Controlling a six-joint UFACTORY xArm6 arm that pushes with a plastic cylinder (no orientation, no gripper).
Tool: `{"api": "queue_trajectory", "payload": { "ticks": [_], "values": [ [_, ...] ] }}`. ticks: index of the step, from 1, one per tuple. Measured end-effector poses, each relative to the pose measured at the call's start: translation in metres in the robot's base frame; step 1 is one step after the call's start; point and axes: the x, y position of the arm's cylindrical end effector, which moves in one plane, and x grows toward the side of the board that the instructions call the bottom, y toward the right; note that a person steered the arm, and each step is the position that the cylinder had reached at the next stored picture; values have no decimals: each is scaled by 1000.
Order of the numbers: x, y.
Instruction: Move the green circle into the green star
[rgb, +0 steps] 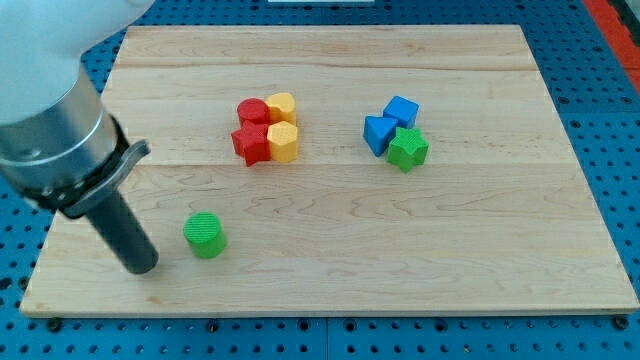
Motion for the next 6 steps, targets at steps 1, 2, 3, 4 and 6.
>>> {"api": "queue_trajectory", "payload": {
  "ticks": [1, 2, 3, 4, 6],
  "values": [
    [-20, 72],
    [-23, 153],
    [-45, 204],
    [-71, 245],
    [-88, 306]
  ]
}}
